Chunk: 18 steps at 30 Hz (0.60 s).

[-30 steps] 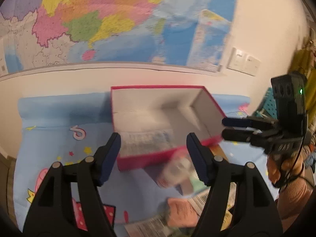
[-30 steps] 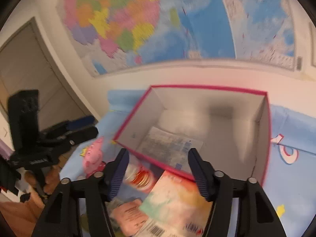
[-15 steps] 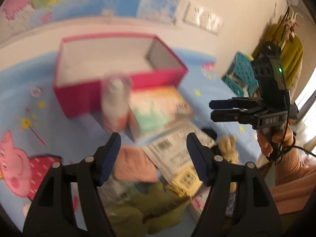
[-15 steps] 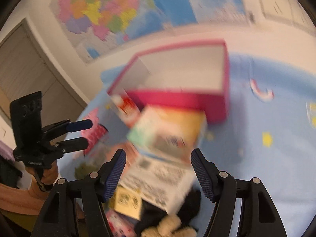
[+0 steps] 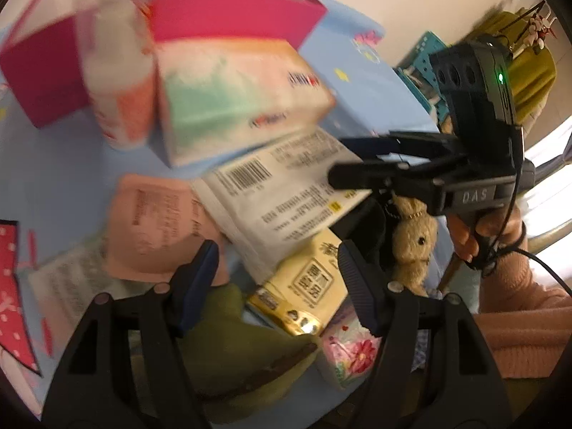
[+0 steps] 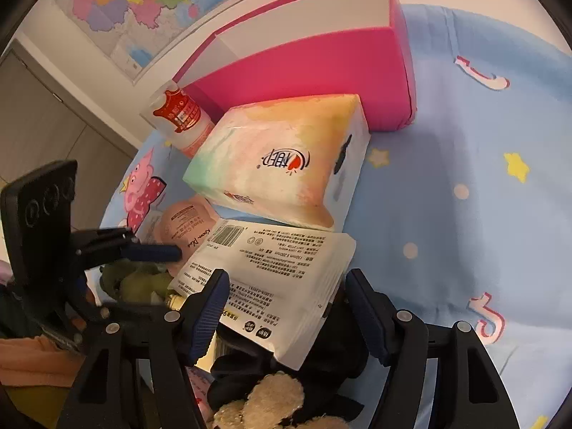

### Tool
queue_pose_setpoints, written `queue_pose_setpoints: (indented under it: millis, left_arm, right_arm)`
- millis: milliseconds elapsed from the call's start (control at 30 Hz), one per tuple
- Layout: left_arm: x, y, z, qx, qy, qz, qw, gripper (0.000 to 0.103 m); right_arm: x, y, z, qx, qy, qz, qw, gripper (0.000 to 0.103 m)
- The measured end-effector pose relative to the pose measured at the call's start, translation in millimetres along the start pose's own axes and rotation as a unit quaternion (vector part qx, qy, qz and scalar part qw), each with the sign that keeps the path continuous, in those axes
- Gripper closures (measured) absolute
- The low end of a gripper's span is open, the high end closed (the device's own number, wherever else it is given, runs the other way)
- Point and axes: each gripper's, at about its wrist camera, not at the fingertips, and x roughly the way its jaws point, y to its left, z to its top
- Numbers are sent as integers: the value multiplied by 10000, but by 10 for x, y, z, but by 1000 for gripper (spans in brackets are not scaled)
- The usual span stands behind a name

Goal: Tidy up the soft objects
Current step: 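Grasp the white wipes pack with the right gripper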

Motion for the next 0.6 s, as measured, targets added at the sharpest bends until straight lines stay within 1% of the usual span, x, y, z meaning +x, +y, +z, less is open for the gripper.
queue_pose_setpoints:
  millis: [33,67,200,233,300,367,400,433,467,500,533,567,600]
  left_arm:
    - [31,-1,9,-16,15,-41,10000,33]
    - [41,-7,15,-25,1,-70,10000,33]
    - [23,18,36,-217,-67,-167,9996,33]
    - [22,53,53,-241,-75,-170,9995,36]
    - [4,67,49,-290,-120,-143,9994,40]
    - [-15,67,49,-338,-148,-188,9991,41]
    - [-29,58,45,-358,-180,-233,9989,41]
    - [-44,76,43,-341,-227,-305,9987,46]
    - [-66,66,37,-325,-266,-462,9980,49]
    - [-81,54,42,-330,-262,-666,9969,51]
    - [-91,52,51,-335,-274,-721,9965,51]
    - [-98,49,51,-325,-297,-670,9968,51]
    - [-112,51,44,-310,-346,-504,9976,51]
  right_arm:
    - [-8,0,-6,-2,-34,-5,10000,40]
    - [-10,-7,-8,3,-48,3,10000,46]
    - [-42,-13,-43,-52,-155,25,9999,54]
    - [-64,-12,-55,-73,-202,-4,9998,55]
    - [-105,18,-70,-135,-286,-34,9995,60]
    - [-160,46,-77,-172,-389,-68,9991,65]
    - [-178,61,-76,-188,-425,-61,9989,68]
    - [-208,79,-85,-205,-476,-33,9986,70]
    - [-228,92,-88,-216,-508,-10,9985,72]
    - [-255,104,-100,-218,-550,32,9982,75]
    - [-260,117,-103,-211,-603,47,9979,76]
    - [-271,139,-114,-218,-669,72,9975,80]
    - [-293,148,-118,-228,-735,91,9970,81]
